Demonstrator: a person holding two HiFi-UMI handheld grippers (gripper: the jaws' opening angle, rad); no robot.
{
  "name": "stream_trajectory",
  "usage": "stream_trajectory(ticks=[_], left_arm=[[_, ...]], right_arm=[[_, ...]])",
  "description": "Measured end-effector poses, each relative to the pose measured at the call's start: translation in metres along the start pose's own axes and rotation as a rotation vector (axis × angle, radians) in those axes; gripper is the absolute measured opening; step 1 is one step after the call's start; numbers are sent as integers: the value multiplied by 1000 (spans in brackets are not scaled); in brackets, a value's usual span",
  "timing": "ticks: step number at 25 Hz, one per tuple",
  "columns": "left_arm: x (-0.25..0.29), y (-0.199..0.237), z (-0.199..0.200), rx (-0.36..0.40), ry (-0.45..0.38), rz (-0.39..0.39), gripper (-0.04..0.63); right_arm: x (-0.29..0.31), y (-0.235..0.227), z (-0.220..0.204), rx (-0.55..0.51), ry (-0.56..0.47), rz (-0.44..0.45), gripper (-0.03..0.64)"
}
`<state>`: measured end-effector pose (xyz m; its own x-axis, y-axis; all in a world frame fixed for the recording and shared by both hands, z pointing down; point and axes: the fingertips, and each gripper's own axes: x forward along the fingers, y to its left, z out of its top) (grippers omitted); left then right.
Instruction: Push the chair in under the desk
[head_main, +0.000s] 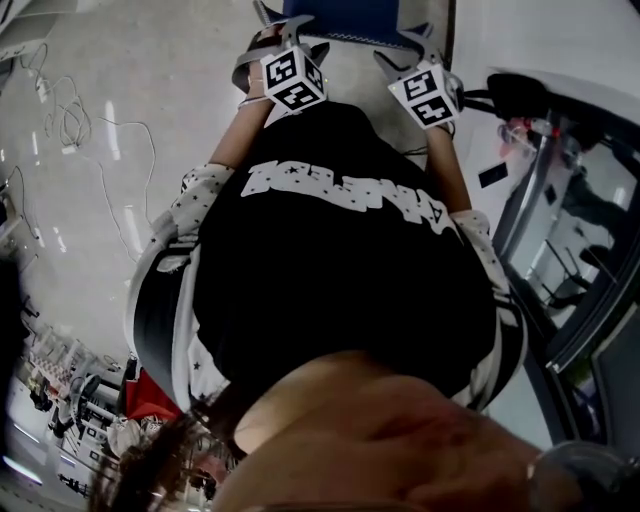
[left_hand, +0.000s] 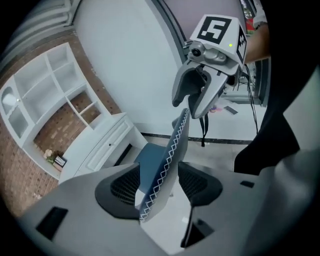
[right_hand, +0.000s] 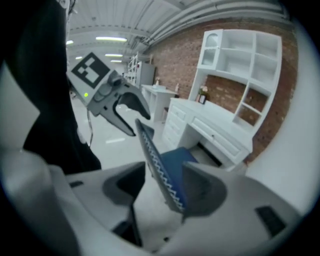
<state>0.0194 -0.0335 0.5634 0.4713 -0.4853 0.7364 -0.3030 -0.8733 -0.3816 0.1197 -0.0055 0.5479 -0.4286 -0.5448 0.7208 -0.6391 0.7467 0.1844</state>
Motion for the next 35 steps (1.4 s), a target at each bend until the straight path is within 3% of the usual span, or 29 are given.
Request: stream_trajectory(ticks=[5,10,12,17,35], left_arm=[[20,-8,-14,64,71,-39,268],[35,-6,-20,145,105,-20,265],[37,-10,-20,161,98,-34,203],[38,-10,-18,213,99,-29,153],[39,9,-12,242,42,36,143]], right_arm=[[18,-2,-11,-91,91,-10,230],[27,-6,-22,-155,154,-45,227],[28,-6,-24,-166,172,-53,176],[29,-10,-25,-172,185,-81,152],[36,-22,-17,-179,204,-154,147]])
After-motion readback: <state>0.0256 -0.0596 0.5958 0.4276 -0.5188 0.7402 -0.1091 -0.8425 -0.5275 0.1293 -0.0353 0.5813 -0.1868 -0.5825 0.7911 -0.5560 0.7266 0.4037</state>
